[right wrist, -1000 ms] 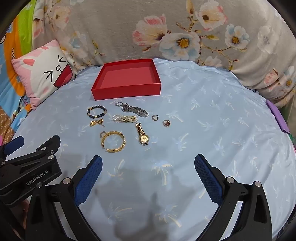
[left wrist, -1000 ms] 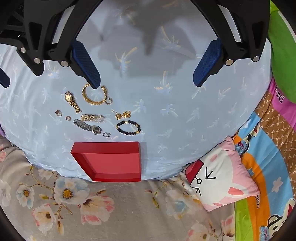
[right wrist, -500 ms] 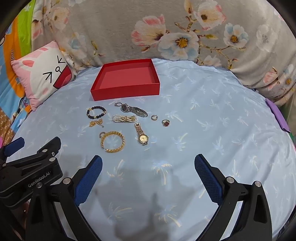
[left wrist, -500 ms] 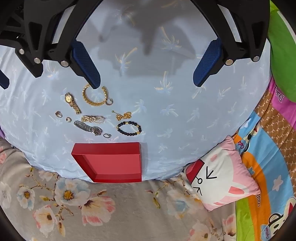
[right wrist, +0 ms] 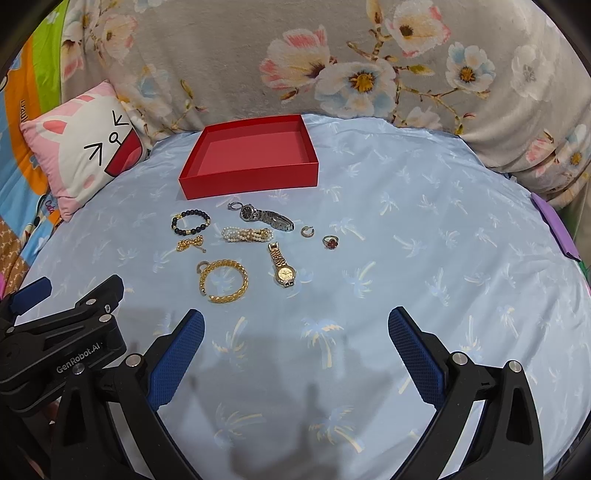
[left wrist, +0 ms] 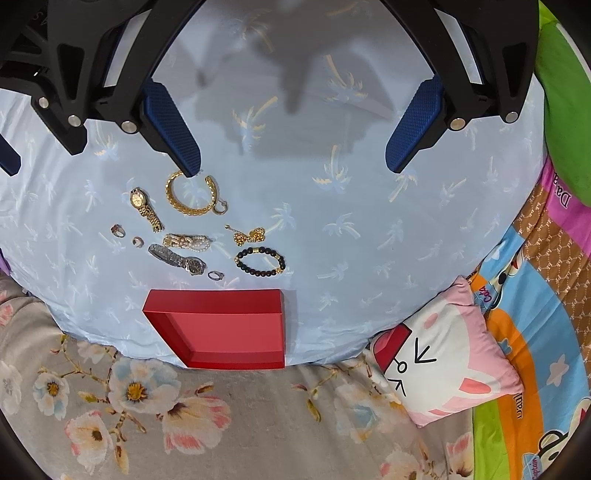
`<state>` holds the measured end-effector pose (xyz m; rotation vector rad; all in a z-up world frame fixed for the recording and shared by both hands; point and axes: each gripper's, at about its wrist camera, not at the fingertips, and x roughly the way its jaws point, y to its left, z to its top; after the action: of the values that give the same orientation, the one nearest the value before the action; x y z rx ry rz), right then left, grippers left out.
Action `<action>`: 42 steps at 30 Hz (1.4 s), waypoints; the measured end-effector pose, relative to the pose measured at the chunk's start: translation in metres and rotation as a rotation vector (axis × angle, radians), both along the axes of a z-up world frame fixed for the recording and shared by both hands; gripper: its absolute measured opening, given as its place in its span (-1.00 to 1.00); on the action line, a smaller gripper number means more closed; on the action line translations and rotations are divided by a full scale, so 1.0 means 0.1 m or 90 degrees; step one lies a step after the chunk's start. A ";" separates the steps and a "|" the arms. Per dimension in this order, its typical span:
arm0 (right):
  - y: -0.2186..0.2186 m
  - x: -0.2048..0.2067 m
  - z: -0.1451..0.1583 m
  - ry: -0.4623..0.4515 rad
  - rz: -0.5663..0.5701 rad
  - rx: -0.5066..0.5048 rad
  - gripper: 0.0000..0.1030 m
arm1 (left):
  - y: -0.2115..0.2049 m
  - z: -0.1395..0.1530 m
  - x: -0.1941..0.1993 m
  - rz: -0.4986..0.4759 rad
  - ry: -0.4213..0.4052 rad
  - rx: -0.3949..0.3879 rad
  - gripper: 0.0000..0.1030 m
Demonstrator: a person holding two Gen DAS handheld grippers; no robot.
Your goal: Organize jewelry
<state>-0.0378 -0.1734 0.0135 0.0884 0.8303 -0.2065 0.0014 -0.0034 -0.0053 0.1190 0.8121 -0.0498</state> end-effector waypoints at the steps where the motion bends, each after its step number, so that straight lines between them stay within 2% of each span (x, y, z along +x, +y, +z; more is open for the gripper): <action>1: 0.00 0.00 0.00 -0.001 0.000 0.000 0.90 | 0.00 -0.01 0.00 0.000 0.001 0.000 0.90; 42: 0.00 0.01 -0.06 0.002 -0.001 0.001 0.90 | 0.06 -0.07 0.02 0.004 0.012 -0.006 0.90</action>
<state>-0.0370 -0.1732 0.0073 0.0903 0.8329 -0.2075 0.0038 0.0028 -0.0122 0.1072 0.8314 -0.0486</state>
